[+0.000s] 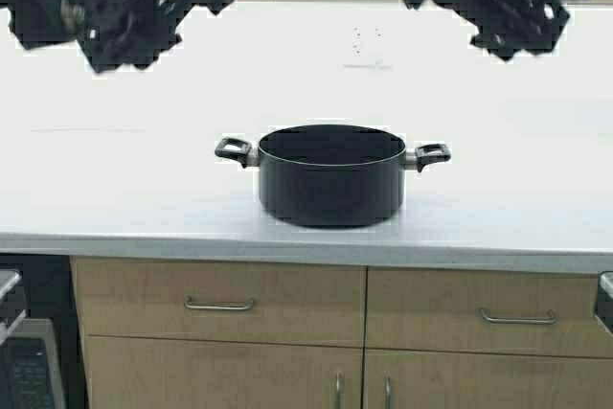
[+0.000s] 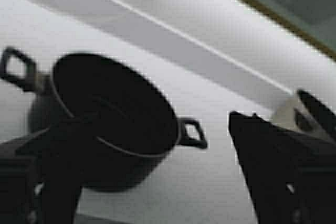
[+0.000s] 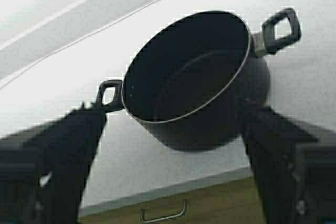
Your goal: Open the cabinet, put the pot inside, then close it
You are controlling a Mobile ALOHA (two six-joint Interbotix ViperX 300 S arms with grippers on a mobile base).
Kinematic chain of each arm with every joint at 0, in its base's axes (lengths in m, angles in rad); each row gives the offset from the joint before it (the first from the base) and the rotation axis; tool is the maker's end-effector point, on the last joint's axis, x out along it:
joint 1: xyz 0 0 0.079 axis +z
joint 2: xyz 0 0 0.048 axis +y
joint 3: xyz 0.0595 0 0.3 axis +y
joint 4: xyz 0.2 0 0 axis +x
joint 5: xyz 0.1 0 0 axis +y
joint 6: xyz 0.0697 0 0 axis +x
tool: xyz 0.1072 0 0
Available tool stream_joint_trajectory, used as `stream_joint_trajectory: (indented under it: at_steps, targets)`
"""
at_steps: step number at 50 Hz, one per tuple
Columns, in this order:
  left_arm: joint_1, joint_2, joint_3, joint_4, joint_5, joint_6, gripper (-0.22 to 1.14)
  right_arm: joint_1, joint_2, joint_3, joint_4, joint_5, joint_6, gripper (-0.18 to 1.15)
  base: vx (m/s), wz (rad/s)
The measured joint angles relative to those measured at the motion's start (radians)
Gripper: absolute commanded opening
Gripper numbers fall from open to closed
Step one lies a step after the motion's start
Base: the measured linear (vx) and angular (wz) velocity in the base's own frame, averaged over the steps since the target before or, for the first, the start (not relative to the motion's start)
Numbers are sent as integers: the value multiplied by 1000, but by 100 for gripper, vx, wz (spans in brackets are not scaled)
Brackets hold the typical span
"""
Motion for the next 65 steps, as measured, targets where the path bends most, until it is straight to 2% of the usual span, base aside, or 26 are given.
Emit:
stream_joint_trajectory:
  at_steps: [10,14,25,39,65]
  targets:
    - [26,304,-21,81,-202,-244,102,-64,225,48,-279,-141,393,103,0,1]
    - [35,391,-35,132,-282,-348,102,-87,290,63,-356,-201,480,103,1,-1]
    - [28,506,-48,187,-466,-471,102,-84,353,35,-460,-247,505,103,0,-1]
    - [32,532,-55,204,-485,-479,102,-91,413,5,-474,-273,557,103,0,0]
    - [34,554,-67,222,-486,-483,102,-89,433,5,-500,-291,525,103,0,0]
